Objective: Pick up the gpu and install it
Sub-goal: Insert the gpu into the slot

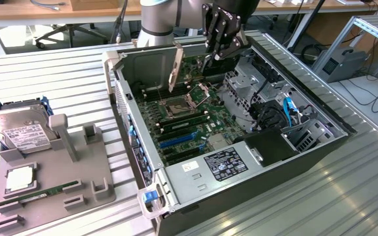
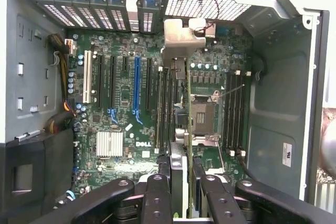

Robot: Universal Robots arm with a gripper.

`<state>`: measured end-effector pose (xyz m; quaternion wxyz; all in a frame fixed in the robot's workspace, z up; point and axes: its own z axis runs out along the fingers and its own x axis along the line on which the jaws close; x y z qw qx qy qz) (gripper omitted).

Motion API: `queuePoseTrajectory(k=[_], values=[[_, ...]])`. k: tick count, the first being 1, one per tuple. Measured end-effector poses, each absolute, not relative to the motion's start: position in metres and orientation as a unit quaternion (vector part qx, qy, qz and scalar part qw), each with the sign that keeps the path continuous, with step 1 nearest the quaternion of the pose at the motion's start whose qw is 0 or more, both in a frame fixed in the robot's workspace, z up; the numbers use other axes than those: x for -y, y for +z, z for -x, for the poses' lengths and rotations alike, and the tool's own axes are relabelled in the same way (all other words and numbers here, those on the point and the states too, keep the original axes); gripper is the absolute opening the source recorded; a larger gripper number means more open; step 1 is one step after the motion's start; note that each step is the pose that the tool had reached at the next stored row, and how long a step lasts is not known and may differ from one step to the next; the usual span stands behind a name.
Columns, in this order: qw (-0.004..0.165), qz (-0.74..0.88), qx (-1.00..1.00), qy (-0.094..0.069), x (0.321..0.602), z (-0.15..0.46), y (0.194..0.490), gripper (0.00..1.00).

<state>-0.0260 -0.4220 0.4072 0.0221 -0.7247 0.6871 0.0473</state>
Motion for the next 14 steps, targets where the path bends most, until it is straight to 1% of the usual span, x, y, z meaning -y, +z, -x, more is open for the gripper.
queuePoseTrajectory(k=[5,9,11,12,14], values=[[0.034,0.725,-0.687,0.035,0.422,0.0261,0.4064,0.27],[0.034,0.725,-0.687,0.034,0.422,0.026,0.4064,0.27],[0.034,0.725,-0.687,0.034,0.422,0.0261,0.4064,0.27],[0.023,0.719,-0.694,0.023,0.422,0.0261,0.4062,0.27],[0.022,0.718,-0.695,0.022,0.422,0.026,0.4061,0.27]])
